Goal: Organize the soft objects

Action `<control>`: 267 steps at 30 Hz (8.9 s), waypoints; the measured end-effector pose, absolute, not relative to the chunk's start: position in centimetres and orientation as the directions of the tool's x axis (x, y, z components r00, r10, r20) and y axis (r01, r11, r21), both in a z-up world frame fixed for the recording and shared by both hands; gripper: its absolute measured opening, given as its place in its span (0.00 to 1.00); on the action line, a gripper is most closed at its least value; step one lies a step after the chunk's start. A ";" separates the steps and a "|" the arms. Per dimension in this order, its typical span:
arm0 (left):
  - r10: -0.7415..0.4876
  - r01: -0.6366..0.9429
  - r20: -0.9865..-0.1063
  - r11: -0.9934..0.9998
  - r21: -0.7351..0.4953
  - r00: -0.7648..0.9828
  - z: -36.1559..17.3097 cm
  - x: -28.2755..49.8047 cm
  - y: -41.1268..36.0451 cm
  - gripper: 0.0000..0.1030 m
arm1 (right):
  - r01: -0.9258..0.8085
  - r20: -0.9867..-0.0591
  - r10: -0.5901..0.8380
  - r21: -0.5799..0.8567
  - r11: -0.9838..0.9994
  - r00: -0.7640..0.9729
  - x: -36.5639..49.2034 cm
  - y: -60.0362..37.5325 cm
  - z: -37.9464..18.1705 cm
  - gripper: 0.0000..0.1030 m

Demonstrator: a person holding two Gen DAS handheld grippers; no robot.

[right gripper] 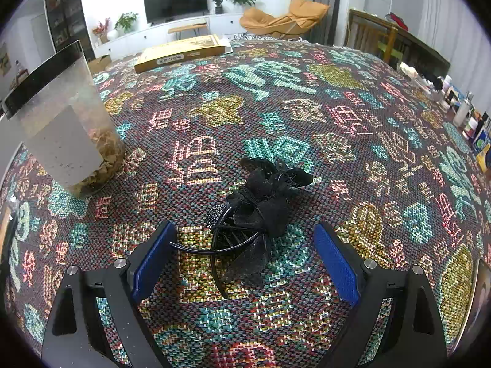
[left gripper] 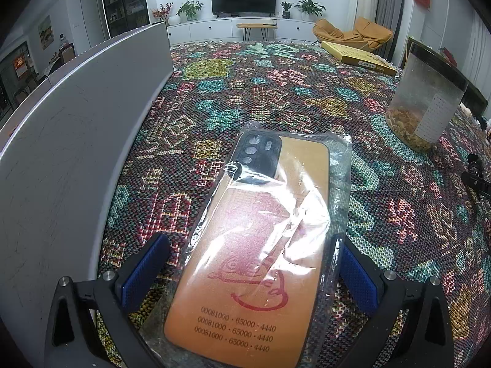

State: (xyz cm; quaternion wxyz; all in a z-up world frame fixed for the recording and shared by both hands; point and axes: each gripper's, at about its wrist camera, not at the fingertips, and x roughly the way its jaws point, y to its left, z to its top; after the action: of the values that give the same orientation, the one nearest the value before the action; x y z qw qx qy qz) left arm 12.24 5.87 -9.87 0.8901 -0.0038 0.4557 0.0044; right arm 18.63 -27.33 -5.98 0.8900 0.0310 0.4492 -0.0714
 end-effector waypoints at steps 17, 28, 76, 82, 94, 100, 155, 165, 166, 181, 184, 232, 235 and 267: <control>0.004 -0.012 -0.811 1.000 -0.003 0.585 -9.9 12.2 5.9 1.00 | 0.155 -0.804 -0.099 -0.009 0.988 0.586 18.6 -27.3 -6.0 0.90; 0.004 -0.012 -0.811 1.000 -0.003 0.585 -9.9 12.2 5.9 1.00 | 0.155 -0.804 -0.099 -0.009 0.988 0.586 18.7 -27.3 -6.0 0.90; 0.004 -0.012 -0.811 1.000 -0.003 0.584 -9.9 12.2 5.9 1.00 | 0.155 -0.804 -0.100 -0.010 0.988 0.586 18.7 -27.3 -6.0 0.90; 0.004 -0.012 -0.811 1.000 -0.003 0.584 -9.9 12.2 5.9 1.00 | 0.155 -0.804 -0.100 -0.010 0.988 0.586 18.7 -27.3 -6.0 0.90; 0.005 -0.012 -0.812 1.000 -0.003 0.584 -9.9 12.2 5.9 1.00 | 0.155 -0.804 -0.100 -0.010 0.988 0.586 18.7 -27.3 -6.0 0.90; 0.005 -0.012 -0.812 1.000 -0.003 0.584 -9.9 12.2 5.9 1.00 | 0.155 -0.804 -0.100 -0.010 0.988 0.586 18.7 -27.3 -6.0 0.90; 0.005 -0.012 -0.812 1.000 -0.003 0.584 -9.9 12.2 5.9 1.00 | 0.155 -0.804 -0.100 -0.009 0.988 0.586 18.7 -27.3 -6.0 0.90; 0.005 -0.013 -0.812 1.000 -0.003 0.584 -9.9 12.2 5.9 1.00 | 0.155 -0.804 -0.100 -0.010 0.988 0.586 18.7 -27.3 -6.0 0.90; 0.005 -0.013 -0.812 1.000 -0.003 0.584 -9.9 12.2 5.9 1.00 | 0.155 -0.804 -0.100 -0.010 0.988 0.586 18.7 -27.3 -6.0 0.90; 0.005 -0.013 -0.812 1.000 -0.003 0.584 -9.9 12.2 5.9 1.00 | 0.155 -0.804 -0.100 -0.010 0.988 0.586 18.7 -27.3 -6.0 0.90; 0.005 -0.013 -0.812 1.000 -0.003 0.584 -9.9 12.2 5.9 1.00 | 0.155 -0.804 -0.100 -0.010 0.988 0.586 18.7 -27.3 -6.0 0.90; 0.005 -0.013 -0.812 1.000 -0.003 0.584 -9.8 12.2 5.9 1.00 | 0.155 -0.804 -0.100 -0.010 0.988 0.586 18.7 -27.3 -6.0 0.90; 0.005 -0.013 -0.812 1.000 -0.003 0.584 -9.8 12.2 5.9 1.00 | 0.155 -0.804 -0.100 -0.010 0.988 0.586 18.7 -27.3 -6.0 0.90; -0.079 0.223 -0.932 0.975 0.003 0.354 -8.3 12.8 4.7 0.72 | 0.135 -0.921 0.003 0.060 0.989 0.389 22.9 -30.0 -4.5 0.48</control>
State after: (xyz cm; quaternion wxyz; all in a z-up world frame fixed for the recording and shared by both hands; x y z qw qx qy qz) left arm 12.78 4.67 -8.34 0.8202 0.0646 0.5609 -0.0920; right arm 22.85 -29.99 -4.54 0.8309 0.0627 0.5515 -0.0399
